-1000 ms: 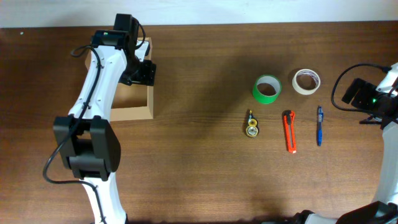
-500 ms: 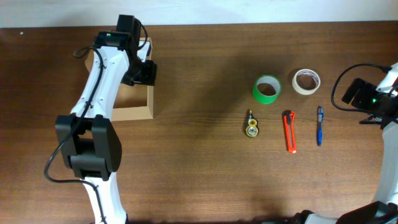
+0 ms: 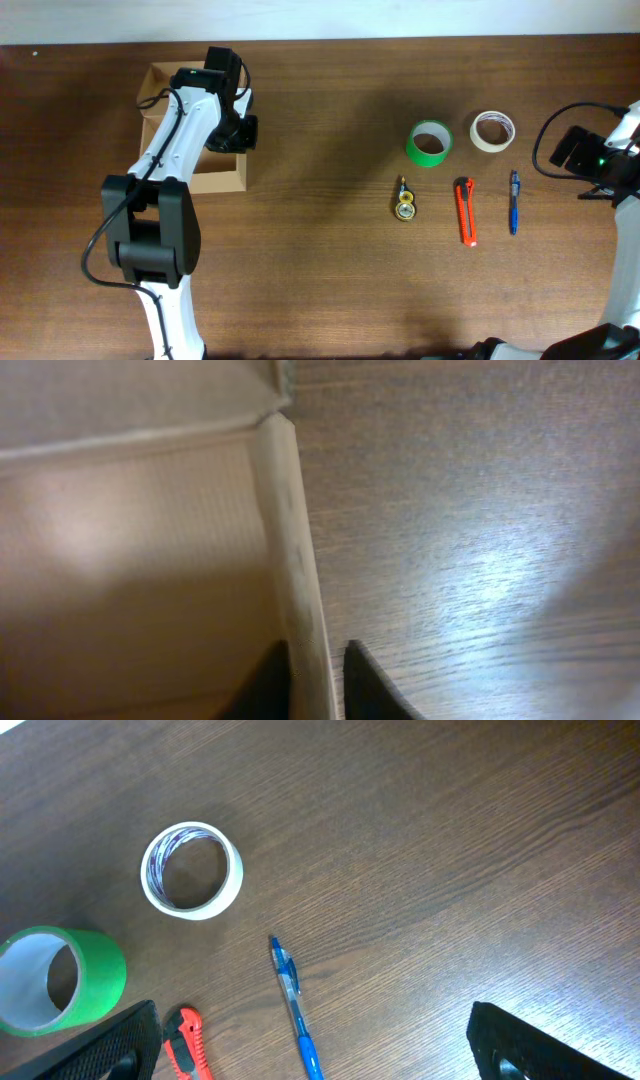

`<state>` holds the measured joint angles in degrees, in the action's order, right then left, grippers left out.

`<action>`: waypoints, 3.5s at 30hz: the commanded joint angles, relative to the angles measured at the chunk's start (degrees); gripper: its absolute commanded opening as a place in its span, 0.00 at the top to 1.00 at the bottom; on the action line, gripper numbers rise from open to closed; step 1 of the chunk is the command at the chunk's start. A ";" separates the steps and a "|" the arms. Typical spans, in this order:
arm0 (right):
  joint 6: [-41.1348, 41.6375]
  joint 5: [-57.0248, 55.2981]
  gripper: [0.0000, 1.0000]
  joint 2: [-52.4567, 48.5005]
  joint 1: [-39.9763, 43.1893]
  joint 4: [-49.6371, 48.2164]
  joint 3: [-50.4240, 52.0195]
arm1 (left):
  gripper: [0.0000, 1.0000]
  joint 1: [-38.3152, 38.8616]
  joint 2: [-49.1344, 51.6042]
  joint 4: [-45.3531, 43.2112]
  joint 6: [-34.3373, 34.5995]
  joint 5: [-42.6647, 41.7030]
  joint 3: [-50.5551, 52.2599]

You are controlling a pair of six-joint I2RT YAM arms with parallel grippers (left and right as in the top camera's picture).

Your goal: Pack container

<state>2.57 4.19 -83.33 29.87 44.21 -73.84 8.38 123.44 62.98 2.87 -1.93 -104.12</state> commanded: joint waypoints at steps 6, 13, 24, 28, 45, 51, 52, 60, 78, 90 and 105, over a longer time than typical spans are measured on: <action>0.07 0.35 0.01 -0.42 0.15 0.00 -1.22 | 0.98 0.52 0.63 -0.87 1.22 -0.39 0.17; 0.07 0.35 0.01 -0.42 0.15 -0.02 -1.22 | 0.98 3.91 0.63 1.84 7.48 2.32 -4.20; 0.07 0.35 0.01 -0.42 0.15 -0.02 -1.22 | 0.98 13.51 0.63 7.48 18.29 8.24 -22.05; 0.07 0.35 0.01 -0.42 0.15 -0.04 -1.22 | 0.98 16.17 0.63 7.74 23.56 9.27 -25.29; 0.09 0.37 0.01 -0.42 0.15 -0.02 -1.22 | 0.98 27.85 4.20 5.88 29.29 9.18 -25.53; 0.09 2.08 0.01 -0.42 0.15 0.00 -1.22 | 0.98 30.80 6.14 8.07 29.75 8.83 -25.53; 0.09 2.75 0.01 -0.42 0.15 0.00 -1.22 | 0.98 30.95 6.75 8.66 30.21 8.81 -25.53; 0.09 2.95 0.01 -0.42 0.15 -0.02 -1.22 | 0.98 31.12 9.75 8.07 32.76 8.39 -25.53; 0.09 2.95 0.01 -0.42 0.15 -0.02 -1.22 | 0.98 31.12 15.28 3.87 33.57 10.67 -25.53; 0.07 2.95 0.01 -0.42 0.15 -0.02 -1.22 | 0.55 31.12 15.54 3.61 32.85 10.78 -25.59; 0.07 2.93 0.01 -0.42 0.15 -0.04 -1.22 | 0.32 31.80 15.52 15.98 27.78 17.25 -45.51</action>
<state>2.63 6.37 -83.35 29.87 44.21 -73.84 39.77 138.98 77.08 33.52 11.46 -142.41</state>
